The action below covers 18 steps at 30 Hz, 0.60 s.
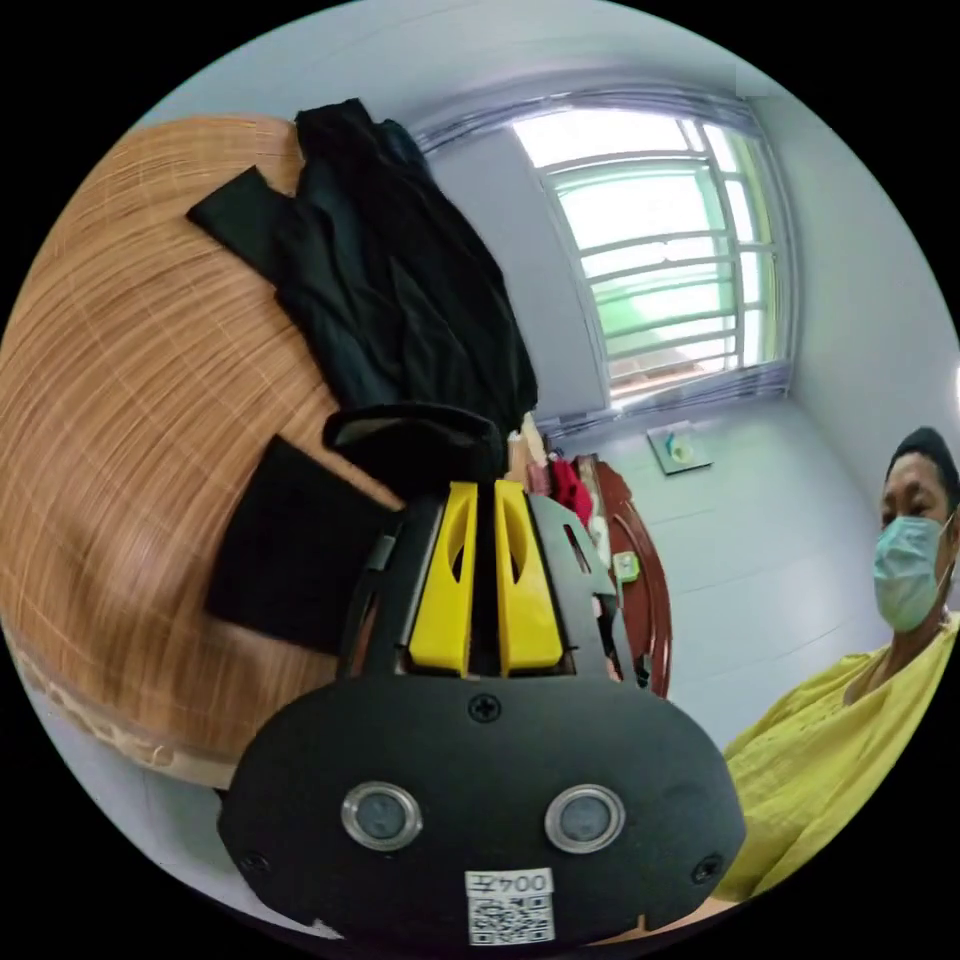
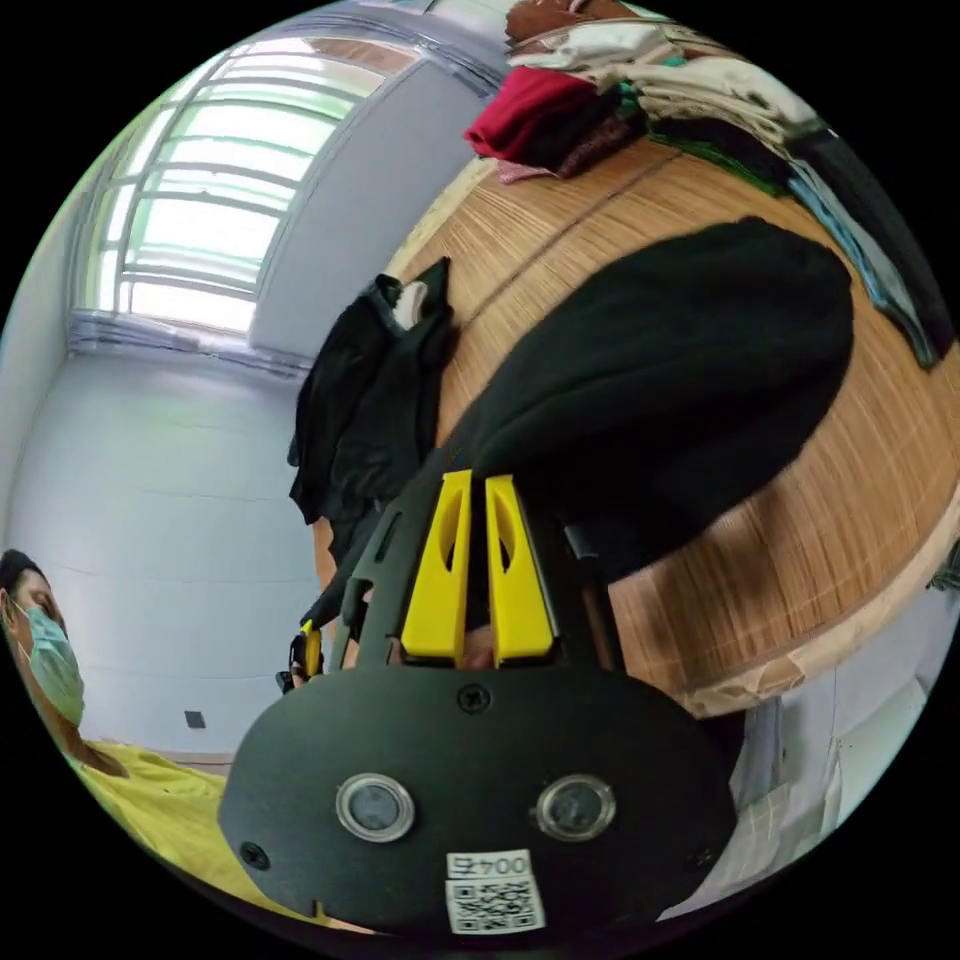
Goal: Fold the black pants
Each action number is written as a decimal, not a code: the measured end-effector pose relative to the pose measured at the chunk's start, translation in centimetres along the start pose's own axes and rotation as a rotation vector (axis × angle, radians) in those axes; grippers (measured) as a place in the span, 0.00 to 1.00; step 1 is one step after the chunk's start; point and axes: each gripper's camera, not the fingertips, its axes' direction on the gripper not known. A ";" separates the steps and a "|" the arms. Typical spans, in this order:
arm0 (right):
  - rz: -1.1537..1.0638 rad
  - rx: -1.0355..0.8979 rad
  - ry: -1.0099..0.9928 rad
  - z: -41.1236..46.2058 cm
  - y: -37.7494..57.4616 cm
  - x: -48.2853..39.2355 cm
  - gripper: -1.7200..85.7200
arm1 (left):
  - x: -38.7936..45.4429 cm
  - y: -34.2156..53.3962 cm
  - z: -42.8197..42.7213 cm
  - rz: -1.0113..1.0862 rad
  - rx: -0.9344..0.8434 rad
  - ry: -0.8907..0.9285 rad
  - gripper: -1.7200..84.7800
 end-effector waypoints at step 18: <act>0.147 -0.159 0.114 9.3 0.1 3.7 0.07 | 0.0 3.7 0.2 0.016 -0.095 -0.190 0.06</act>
